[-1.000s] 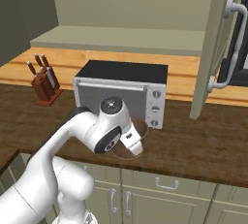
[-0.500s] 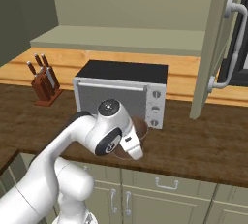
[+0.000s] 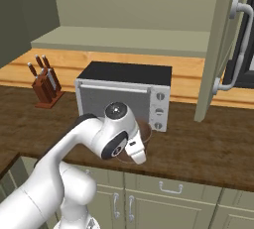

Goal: Open the cabinet, pick up the bread from the cabinet and place it in the basket. Then move the basket to the dining counter.

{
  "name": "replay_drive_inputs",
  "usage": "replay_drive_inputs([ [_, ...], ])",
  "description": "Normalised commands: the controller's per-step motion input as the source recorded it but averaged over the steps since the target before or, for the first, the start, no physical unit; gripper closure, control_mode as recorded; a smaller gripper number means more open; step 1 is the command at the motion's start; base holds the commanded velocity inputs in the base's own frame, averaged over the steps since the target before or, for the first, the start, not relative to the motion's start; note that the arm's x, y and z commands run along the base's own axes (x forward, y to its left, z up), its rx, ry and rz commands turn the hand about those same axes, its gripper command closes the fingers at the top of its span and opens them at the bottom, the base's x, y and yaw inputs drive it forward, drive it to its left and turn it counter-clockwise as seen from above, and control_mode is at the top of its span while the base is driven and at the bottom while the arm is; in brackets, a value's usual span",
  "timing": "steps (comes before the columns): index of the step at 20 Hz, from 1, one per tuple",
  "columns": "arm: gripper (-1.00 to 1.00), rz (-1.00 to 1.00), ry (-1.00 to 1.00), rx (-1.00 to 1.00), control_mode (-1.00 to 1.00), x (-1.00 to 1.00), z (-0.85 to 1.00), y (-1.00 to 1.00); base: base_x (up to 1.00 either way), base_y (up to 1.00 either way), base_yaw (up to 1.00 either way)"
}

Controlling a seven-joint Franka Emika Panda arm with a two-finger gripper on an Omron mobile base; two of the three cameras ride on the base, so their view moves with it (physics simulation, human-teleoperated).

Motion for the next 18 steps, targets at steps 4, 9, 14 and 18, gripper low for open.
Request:
replay_drive_inputs([
  [4,-1.00,0.00,0.00,0.06,-1.00,0.29,-0.07,0.00,0.00,0.00,0.00],
  [9,-1.00,0.00,0.00,0.04,-1.00,0.29,-0.34,0.00,0.00,0.00,0.00],
  [14,-1.00,0.00,0.01,0.06,-1.00,0.32,-0.48,0.00,0.00,0.00,0.00],
  [18,-1.00,0.00,0.00,0.05,-1.00,0.04,-0.33,0.00,0.00,0.00,0.00],
])
